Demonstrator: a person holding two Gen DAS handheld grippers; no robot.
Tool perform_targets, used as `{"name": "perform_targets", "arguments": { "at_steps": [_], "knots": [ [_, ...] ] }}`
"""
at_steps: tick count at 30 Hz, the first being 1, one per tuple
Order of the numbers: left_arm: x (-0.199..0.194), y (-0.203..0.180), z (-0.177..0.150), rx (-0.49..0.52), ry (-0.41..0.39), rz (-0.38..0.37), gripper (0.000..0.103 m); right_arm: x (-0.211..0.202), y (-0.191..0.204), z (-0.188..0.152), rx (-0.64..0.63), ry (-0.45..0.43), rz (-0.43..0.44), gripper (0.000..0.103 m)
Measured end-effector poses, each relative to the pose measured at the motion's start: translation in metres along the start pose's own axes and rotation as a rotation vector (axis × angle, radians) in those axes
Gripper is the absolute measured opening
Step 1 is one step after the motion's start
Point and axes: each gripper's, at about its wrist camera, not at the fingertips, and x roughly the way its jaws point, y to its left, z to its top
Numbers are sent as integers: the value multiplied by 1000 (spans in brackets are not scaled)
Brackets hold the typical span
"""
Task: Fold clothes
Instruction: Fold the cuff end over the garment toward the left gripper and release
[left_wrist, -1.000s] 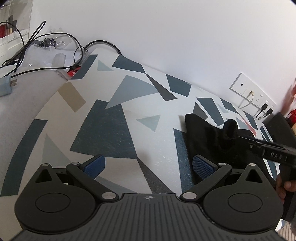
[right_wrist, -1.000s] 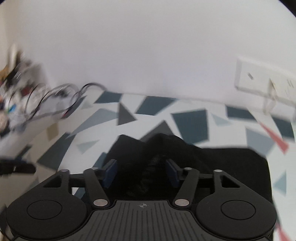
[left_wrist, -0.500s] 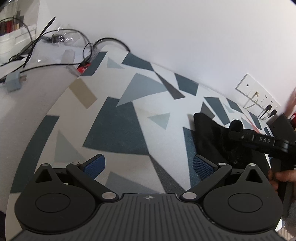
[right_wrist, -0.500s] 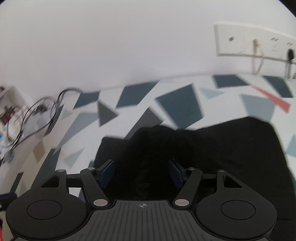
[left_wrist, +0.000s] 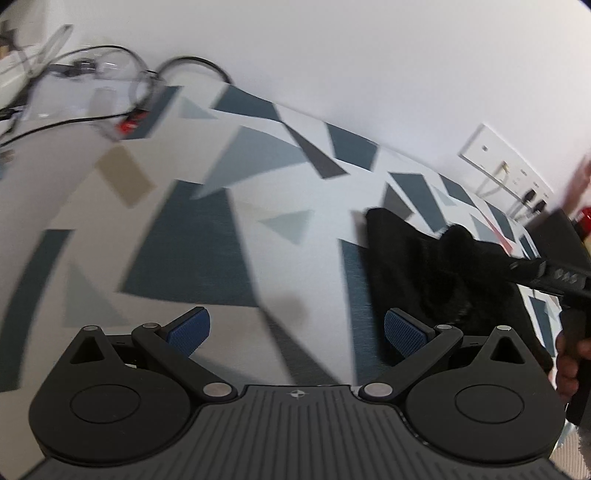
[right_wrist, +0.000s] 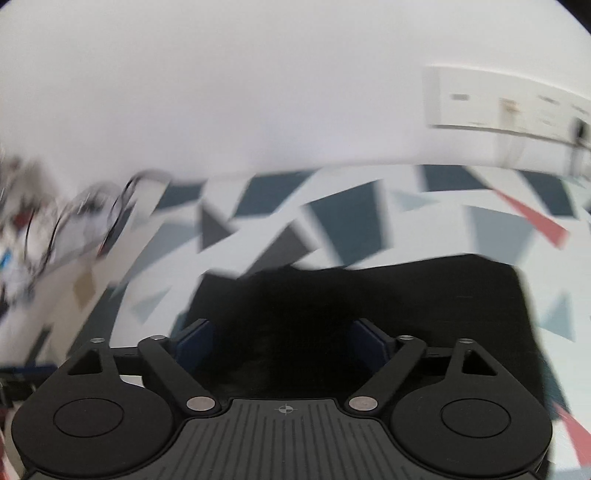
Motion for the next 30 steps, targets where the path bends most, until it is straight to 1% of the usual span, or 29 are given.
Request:
{"name": "perform_targets", "arguments": {
  "at_steps": [2,6,8,12,15,17,22,25,27,30],
  "knots": [
    [13,-16,5,22,23,-33,103,-8,-29,-2,60,-6,-63,84],
    [39,-53,16,92,53,-63,103,-23,-85,-9,176,-14,-184,84],
    [56,-67,23,113,79,-68,103,-27,-103,-18,211,-13,-211,84],
    [87,-82,32,96,130,-71,103,-26,-124,-30,238,4,-232,88],
    [104,-88,36,72,156,-69,103,-17,-132,-35,230,35,-235,91],
    [106,-94,39,81,151,-64,103,-9,-131,-35,210,58,-236,92],
    [107,-106,45,72,164,-74,103,5,-125,-37,142,85,-237,101],
    [116,-107,42,95,178,-31,103,11,-123,-36,115,79,-240,102],
    [117,-113,36,152,155,-5,103,13,-123,-35,90,80,-242,102],
    [121,-134,25,312,160,81,103,15,-125,-33,72,82,-232,102]
  ]
}}
